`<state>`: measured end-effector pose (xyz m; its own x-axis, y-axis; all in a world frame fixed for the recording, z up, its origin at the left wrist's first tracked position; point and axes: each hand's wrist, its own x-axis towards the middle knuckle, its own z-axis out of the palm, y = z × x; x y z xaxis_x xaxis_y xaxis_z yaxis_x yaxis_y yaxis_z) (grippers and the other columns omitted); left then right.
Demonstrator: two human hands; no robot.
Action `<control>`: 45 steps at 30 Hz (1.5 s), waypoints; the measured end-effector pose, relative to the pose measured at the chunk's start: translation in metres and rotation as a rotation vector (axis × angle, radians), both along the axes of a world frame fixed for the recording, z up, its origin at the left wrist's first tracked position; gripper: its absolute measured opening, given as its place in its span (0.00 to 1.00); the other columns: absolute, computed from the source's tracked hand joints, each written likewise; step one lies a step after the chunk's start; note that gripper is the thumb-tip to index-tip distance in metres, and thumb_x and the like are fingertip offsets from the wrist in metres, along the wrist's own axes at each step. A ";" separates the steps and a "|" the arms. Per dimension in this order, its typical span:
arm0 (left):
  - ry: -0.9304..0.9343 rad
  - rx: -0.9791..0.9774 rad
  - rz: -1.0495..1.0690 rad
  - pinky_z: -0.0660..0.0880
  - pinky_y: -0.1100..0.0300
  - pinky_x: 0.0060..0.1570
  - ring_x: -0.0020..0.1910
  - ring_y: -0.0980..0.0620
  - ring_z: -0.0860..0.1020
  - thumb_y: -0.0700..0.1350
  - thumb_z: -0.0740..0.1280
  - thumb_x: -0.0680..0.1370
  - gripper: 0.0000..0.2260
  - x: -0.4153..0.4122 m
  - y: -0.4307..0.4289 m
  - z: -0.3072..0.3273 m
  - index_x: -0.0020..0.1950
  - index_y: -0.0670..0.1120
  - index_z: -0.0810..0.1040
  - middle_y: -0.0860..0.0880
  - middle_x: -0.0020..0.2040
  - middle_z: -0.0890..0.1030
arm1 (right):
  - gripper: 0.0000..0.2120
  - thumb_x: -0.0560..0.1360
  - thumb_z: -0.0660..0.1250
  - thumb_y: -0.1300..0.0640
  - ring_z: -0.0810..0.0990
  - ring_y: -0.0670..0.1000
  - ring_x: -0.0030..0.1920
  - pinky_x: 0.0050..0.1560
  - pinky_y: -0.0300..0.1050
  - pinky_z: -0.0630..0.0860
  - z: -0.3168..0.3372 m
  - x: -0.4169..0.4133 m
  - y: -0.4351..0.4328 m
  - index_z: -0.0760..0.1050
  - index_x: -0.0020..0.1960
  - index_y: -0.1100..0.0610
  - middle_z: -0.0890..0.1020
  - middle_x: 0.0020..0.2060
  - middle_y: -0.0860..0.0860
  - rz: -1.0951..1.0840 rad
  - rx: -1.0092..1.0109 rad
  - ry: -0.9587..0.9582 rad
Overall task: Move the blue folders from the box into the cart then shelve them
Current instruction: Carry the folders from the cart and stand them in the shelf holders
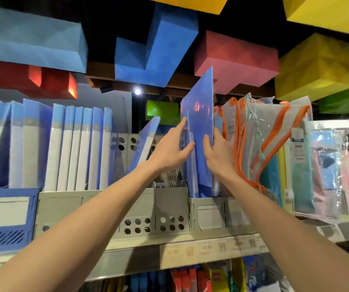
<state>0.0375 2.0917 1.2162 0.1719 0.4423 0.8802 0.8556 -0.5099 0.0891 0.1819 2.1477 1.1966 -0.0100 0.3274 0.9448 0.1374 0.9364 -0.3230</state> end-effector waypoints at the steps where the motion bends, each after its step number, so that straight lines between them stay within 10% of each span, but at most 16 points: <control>1: -0.003 -0.004 -0.002 0.69 0.57 0.67 0.71 0.52 0.70 0.51 0.65 0.82 0.34 -0.003 0.002 -0.001 0.83 0.51 0.50 0.48 0.74 0.70 | 0.13 0.84 0.55 0.59 0.78 0.37 0.42 0.40 0.30 0.75 -0.004 -0.003 0.002 0.71 0.67 0.55 0.79 0.49 0.46 0.005 0.012 -0.008; 6: 0.001 -0.004 -0.035 0.69 0.56 0.70 0.72 0.54 0.69 0.55 0.63 0.82 0.34 -0.012 0.010 -0.006 0.83 0.50 0.50 0.49 0.75 0.68 | 0.19 0.85 0.54 0.54 0.71 0.29 0.58 0.57 0.22 0.65 -0.019 -0.017 0.007 0.65 0.75 0.55 0.74 0.62 0.41 0.021 -0.008 -0.082; 13: -0.034 0.003 -0.110 0.71 0.50 0.70 0.71 0.51 0.71 0.54 0.63 0.83 0.32 -0.009 0.017 -0.010 0.83 0.51 0.52 0.49 0.76 0.67 | 0.23 0.86 0.49 0.47 0.78 0.54 0.52 0.55 0.53 0.75 -0.026 -0.019 0.013 0.61 0.78 0.54 0.81 0.56 0.62 0.014 -0.055 -0.095; 19: -0.048 -0.004 -0.147 0.73 0.50 0.68 0.68 0.52 0.73 0.53 0.62 0.83 0.31 -0.012 0.023 -0.009 0.83 0.52 0.52 0.49 0.75 0.68 | 0.23 0.86 0.48 0.49 0.78 0.53 0.59 0.59 0.44 0.74 -0.019 -0.008 0.002 0.60 0.79 0.54 0.80 0.61 0.55 -0.045 -0.069 -0.258; 23: -0.074 -0.032 -0.188 0.74 0.54 0.66 0.66 0.53 0.75 0.52 0.64 0.83 0.30 -0.014 0.020 -0.007 0.82 0.52 0.55 0.50 0.74 0.68 | 0.17 0.84 0.55 0.51 0.74 0.48 0.37 0.47 0.47 0.79 0.007 0.019 -0.003 0.71 0.66 0.59 0.74 0.37 0.48 -0.073 -0.287 -0.426; 29: -0.117 -0.068 -0.207 0.75 0.50 0.65 0.66 0.53 0.76 0.54 0.65 0.81 0.31 -0.013 0.022 -0.004 0.81 0.55 0.57 0.51 0.75 0.68 | 0.08 0.81 0.60 0.61 0.83 0.62 0.46 0.46 0.58 0.83 0.019 0.022 0.002 0.76 0.54 0.63 0.81 0.43 0.61 -0.120 -0.383 -0.392; 45: -0.148 -0.073 -0.206 0.80 0.48 0.57 0.64 0.53 0.76 0.52 0.65 0.82 0.31 -0.010 0.023 -0.008 0.82 0.55 0.55 0.53 0.73 0.68 | 0.15 0.82 0.59 0.63 0.65 0.46 0.31 0.26 0.34 0.63 0.002 0.001 -0.003 0.65 0.37 0.56 0.69 0.33 0.50 -0.320 -0.188 -0.193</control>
<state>0.0273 2.1146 1.2078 0.1369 0.4745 0.8696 0.7093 -0.6597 0.2483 0.1825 2.1449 1.1982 -0.0508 0.5096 0.8589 0.4866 0.7637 -0.4243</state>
